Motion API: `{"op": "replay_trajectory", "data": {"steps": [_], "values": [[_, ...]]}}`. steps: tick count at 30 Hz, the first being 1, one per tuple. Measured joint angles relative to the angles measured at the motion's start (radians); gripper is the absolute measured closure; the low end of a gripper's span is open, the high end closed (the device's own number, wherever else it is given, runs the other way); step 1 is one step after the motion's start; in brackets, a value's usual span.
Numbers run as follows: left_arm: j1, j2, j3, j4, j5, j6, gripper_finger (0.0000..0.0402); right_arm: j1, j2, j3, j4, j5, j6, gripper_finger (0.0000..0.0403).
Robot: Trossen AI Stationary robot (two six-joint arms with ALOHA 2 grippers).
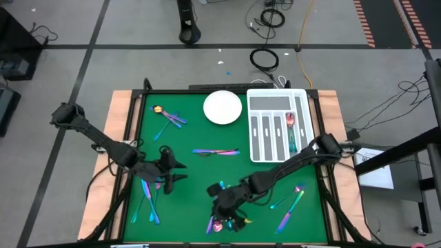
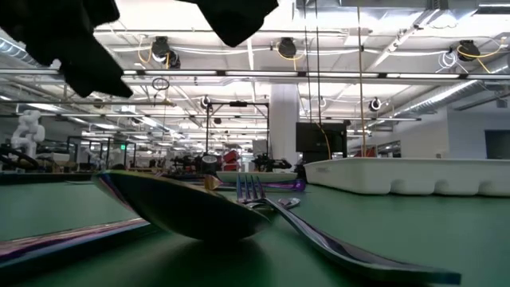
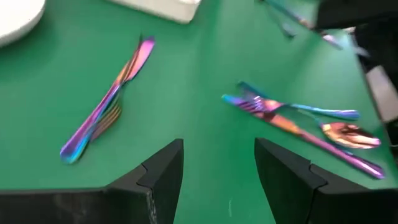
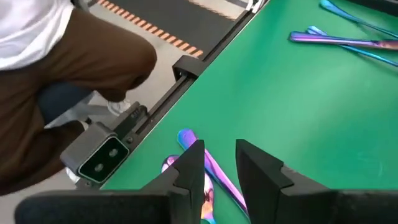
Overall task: Sort silverware
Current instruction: Put the iridescent spoon into the white silverware tray
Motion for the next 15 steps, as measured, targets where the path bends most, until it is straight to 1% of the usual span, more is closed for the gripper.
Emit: {"op": "replay_trajectory", "data": {"steps": [4, 10, 15], "values": [[0.000, 0.018, 0.000, -0.023, 0.000, -0.047, 0.0203, 0.010, 0.036, 0.061, -0.082, 0.006, -0.049, 0.0321], [0.000, 0.041, 0.000, -0.008, 0.003, -0.047, 0.0203, 0.033, 0.137, 0.187, -0.309, 0.050, -0.127, 0.0321], [-0.002, 0.041, 0.000, 0.005, 0.010, -0.047, 0.0203, 0.032, 0.191, 0.232, -0.364, 0.085, -0.149, 0.0321]]}}
